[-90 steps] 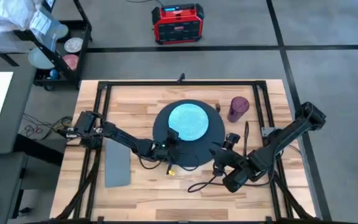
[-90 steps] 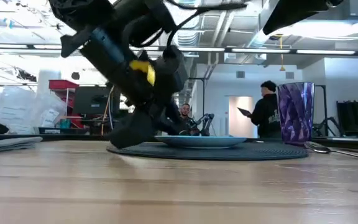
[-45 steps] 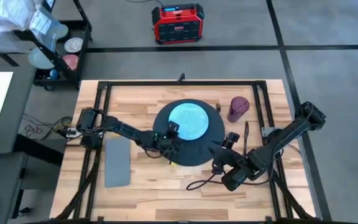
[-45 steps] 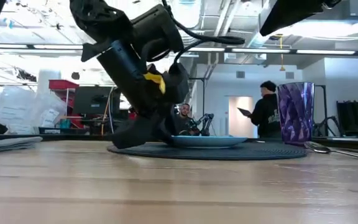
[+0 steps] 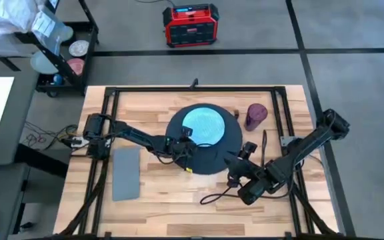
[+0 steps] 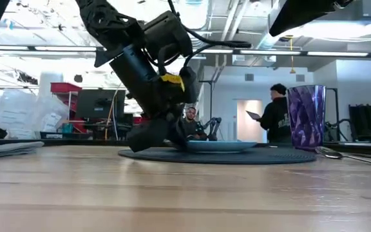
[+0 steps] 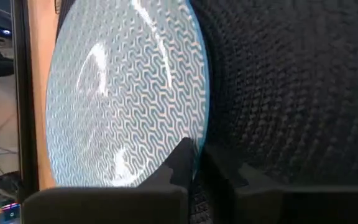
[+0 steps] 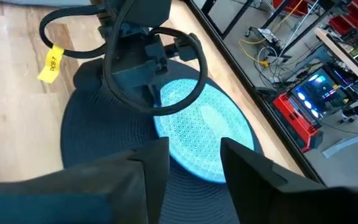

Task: Set table place
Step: Adjust the blue plate on the black tablemat

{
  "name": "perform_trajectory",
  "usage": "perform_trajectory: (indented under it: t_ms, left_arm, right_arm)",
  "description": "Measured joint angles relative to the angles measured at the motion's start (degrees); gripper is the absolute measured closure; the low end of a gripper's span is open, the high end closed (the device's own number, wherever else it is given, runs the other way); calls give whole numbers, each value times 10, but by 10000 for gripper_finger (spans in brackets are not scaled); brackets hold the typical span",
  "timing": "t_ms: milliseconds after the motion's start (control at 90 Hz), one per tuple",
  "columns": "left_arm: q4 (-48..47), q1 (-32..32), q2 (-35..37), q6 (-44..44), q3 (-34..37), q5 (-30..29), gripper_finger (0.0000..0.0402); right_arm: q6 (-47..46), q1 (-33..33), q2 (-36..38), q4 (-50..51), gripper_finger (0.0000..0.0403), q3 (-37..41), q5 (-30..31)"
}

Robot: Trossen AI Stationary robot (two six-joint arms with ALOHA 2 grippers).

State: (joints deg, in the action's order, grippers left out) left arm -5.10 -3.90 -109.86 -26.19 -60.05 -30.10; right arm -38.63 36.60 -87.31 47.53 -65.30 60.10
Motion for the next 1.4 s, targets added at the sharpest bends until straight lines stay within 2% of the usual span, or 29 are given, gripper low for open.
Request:
perform_trajectory:
  t_ms: [300,622,911,1100,1400]
  left_arm:
    - [-7,-12,0,10,-1,-14,401]
    - [-32,-40,0,11,-43,-11,401]
    - [-22,-73,0,27,-47,0,401]
    - [-41,-99,2,37,-65,-17,401]
    - [-55,-130,1,82,-83,37,401]
  right_arm:
    - [0,0,0,0,285,0,0]
    - [0,0,0,0,285,0,0]
    - [0,-4,0,1,285,0,0]
    - [0,-4,0,1,285,0,0]
    - [0,-4,0,2,285,0,0]
